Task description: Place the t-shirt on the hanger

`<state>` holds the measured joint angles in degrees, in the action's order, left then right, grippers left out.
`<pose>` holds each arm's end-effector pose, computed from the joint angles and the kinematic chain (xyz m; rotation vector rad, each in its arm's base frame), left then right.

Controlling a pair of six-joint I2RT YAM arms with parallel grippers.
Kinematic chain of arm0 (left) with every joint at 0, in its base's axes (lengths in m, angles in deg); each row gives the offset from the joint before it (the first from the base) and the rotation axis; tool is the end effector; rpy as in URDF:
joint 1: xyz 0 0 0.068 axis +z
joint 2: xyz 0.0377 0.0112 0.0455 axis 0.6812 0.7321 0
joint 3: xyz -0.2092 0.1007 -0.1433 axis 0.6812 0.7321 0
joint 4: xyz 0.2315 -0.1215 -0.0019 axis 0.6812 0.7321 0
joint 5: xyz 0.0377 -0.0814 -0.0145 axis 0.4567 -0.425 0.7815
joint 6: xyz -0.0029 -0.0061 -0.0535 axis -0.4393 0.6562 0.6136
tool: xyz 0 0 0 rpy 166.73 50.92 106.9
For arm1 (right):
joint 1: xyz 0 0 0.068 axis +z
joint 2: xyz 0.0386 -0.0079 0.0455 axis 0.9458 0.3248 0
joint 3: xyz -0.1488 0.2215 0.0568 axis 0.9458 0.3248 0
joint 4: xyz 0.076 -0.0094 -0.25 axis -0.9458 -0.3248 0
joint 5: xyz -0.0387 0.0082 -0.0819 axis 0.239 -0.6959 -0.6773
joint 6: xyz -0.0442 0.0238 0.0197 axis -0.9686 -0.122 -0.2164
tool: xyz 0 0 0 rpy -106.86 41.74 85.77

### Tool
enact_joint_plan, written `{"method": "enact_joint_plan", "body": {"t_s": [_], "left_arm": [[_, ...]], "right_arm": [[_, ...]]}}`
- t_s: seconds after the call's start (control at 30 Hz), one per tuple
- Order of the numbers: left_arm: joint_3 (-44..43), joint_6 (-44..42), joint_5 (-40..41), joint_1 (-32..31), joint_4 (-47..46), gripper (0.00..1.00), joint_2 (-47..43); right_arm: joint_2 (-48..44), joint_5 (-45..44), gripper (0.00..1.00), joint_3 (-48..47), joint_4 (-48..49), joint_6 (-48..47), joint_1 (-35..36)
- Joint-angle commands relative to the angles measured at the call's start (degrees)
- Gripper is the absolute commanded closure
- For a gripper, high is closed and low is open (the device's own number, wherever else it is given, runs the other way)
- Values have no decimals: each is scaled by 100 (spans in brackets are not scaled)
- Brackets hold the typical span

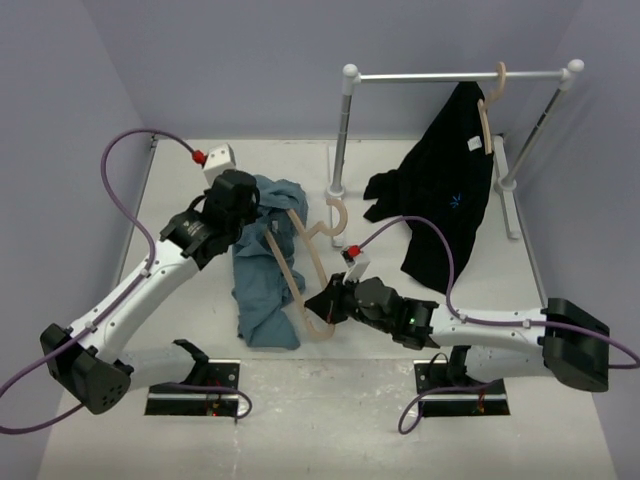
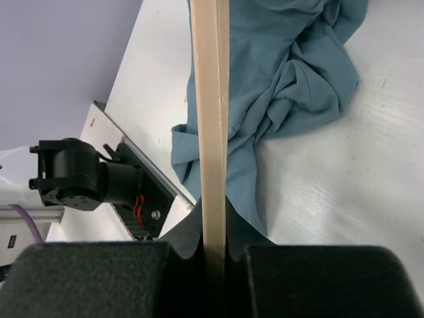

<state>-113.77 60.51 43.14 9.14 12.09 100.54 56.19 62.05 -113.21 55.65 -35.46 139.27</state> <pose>0.2168 -0.1221 0.3504 -0.4463 2.0638 -0.1469 0.1005 0.2336 0.2142 -0.1686 2.1058 1.1765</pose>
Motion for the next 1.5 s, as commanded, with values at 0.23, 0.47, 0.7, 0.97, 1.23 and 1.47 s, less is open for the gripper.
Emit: {"method": "enact_joint_plan", "body": {"t_s": [0.23,0.47,0.7,0.97,1.23,1.47], "left_arm": [[-1555,-381,272,134,1,100,1088],[-1288,-431,-211,1191,-178,100,1034],[-1288,-532,-985,2049,-345,100,1214],[-403,-455,-1443,2061,-864,100,1112],[-44,-542,-1531,2105,-928,100,1205],[-193,-554,-1560,2184,-913,100,1325]], "right_arm": [[-615,-1985,100,-1151,-2709,460,358],[-105,-1675,100,-2326,-3632,-282,156],[153,-985,100,-2060,-3226,-228,181],[562,-951,100,-2511,-3219,-558,203],[1050,-133,100,-2930,-2846,-963,111],[1070,176,100,-2700,-2730,-1002,164]]}}
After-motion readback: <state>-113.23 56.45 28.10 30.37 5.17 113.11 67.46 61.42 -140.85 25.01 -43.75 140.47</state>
